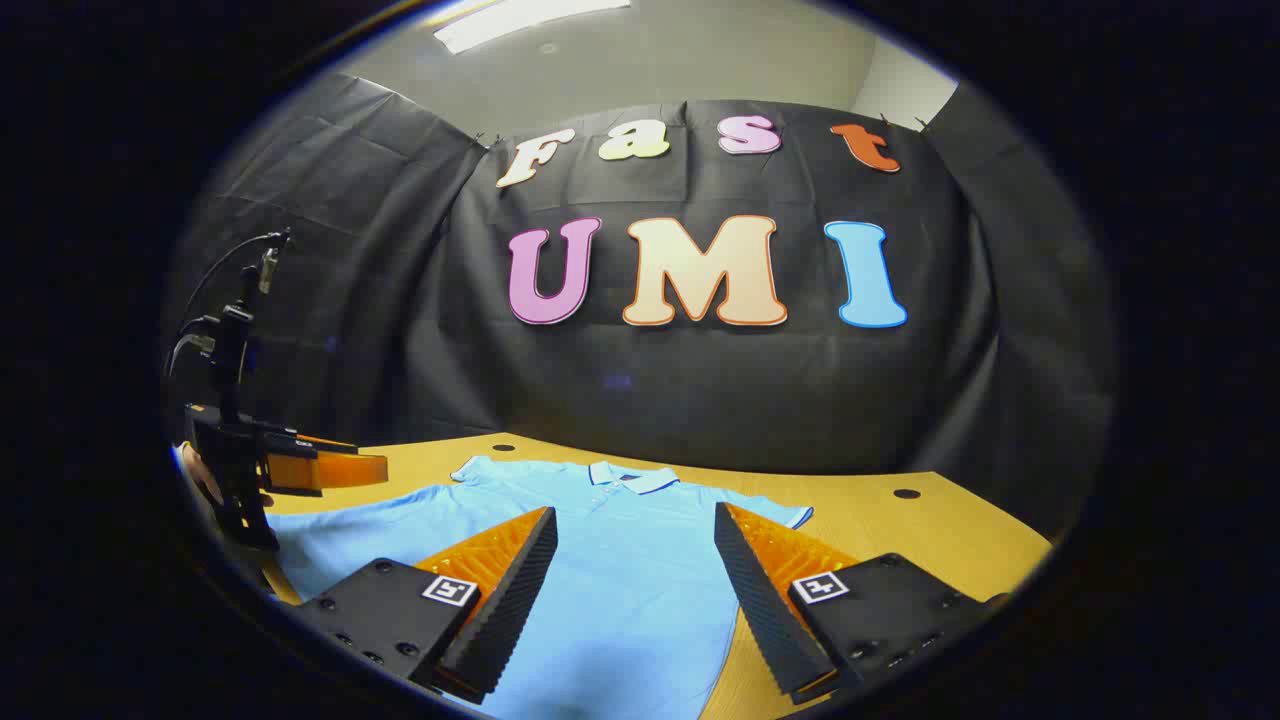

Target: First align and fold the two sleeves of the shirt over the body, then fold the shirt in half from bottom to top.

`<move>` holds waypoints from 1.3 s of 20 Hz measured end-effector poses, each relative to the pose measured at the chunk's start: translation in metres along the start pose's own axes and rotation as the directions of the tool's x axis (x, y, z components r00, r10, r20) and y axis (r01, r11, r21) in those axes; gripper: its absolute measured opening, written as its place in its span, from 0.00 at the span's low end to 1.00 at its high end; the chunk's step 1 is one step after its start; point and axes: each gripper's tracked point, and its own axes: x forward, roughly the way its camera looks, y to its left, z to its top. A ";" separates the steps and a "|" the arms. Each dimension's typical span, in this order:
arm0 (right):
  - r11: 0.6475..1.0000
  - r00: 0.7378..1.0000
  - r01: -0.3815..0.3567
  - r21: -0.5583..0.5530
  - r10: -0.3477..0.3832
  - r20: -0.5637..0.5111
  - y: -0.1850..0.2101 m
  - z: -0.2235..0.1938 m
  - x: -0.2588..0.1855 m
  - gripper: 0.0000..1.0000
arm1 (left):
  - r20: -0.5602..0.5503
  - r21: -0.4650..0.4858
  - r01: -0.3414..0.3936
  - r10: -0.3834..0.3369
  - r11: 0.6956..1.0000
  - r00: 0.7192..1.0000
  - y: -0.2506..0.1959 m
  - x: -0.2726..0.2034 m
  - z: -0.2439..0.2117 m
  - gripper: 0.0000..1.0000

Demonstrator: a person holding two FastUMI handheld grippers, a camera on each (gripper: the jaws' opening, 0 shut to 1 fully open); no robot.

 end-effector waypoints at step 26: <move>0.997 0.999 0.035 0.067 -0.035 0.000 -0.017 0.011 -0.003 0.98 | -0.036 0.021 0.039 -0.038 0.999 0.999 -0.016 -0.008 -0.006 0.95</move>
